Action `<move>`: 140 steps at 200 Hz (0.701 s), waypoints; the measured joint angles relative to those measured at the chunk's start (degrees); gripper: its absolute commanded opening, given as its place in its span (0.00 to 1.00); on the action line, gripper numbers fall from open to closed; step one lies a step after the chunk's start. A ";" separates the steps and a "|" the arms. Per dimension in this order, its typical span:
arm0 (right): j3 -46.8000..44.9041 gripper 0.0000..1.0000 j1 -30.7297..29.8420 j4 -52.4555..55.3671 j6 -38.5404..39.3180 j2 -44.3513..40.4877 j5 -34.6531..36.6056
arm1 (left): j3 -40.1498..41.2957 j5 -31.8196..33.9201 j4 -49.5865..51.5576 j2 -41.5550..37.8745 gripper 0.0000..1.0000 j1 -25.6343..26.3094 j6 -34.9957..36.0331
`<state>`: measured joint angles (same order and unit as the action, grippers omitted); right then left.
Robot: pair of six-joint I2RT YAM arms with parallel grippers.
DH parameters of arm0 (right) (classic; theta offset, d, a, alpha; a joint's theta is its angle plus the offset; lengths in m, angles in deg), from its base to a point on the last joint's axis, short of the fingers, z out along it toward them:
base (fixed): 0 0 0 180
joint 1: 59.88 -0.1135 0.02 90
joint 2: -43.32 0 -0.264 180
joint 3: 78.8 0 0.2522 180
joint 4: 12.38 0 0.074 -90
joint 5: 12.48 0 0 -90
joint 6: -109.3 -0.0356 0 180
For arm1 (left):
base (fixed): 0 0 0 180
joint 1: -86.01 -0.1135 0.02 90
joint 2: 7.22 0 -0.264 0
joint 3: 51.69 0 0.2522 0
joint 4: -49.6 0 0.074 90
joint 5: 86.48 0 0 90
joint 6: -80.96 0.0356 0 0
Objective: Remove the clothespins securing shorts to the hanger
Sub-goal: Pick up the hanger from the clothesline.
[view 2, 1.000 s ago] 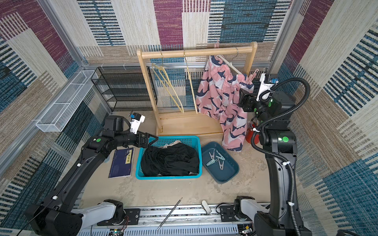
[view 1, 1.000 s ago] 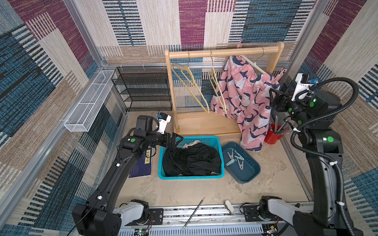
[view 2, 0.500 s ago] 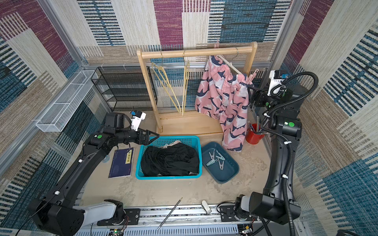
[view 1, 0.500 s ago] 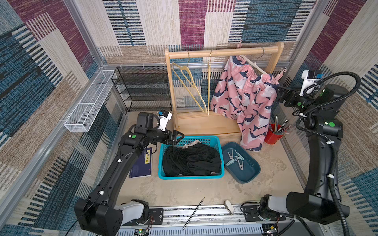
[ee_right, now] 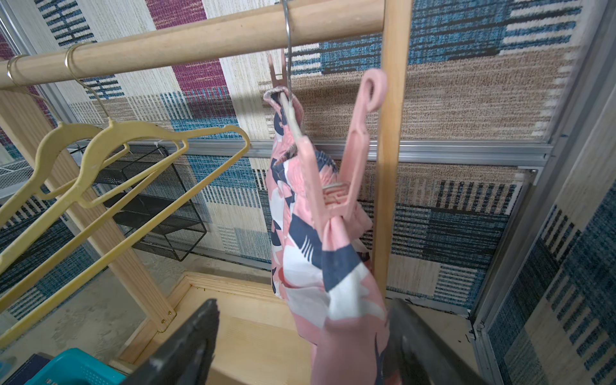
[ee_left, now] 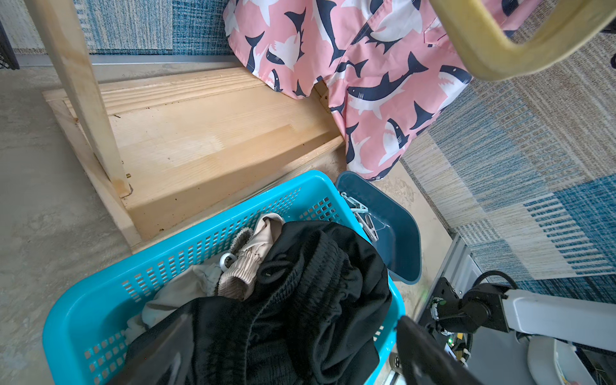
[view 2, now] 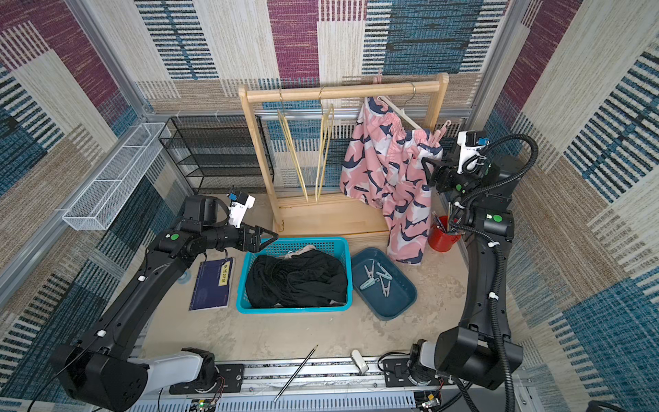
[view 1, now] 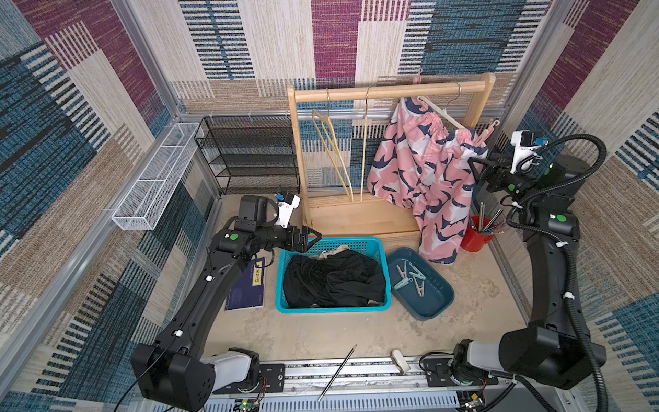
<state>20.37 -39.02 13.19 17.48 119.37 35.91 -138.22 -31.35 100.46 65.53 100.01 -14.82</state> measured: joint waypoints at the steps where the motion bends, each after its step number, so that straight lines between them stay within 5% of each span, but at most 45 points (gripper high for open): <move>1: -0.07 0.80 0.00 -0.09 0.00 0.00 -0.02 | 0.00 0.00 0.00 0.00 0.97 0.00 0.00; 86: -0.33 0.72 0.00 -8.76 -0.72 4.28 -3.89 | 0.00 0.02 0.04 0.02 0.97 -0.11 0.00; 140: 1.97 0.54 0.00 -10.95 -1.84 7.89 -7.41 | -0.20 0.07 0.26 0.04 0.97 -0.11 0.00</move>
<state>22.34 -39.02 2.24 15.64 127.26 28.50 -138.42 -31.29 100.73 65.58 99.90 -14.82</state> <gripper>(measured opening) 0.589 0.977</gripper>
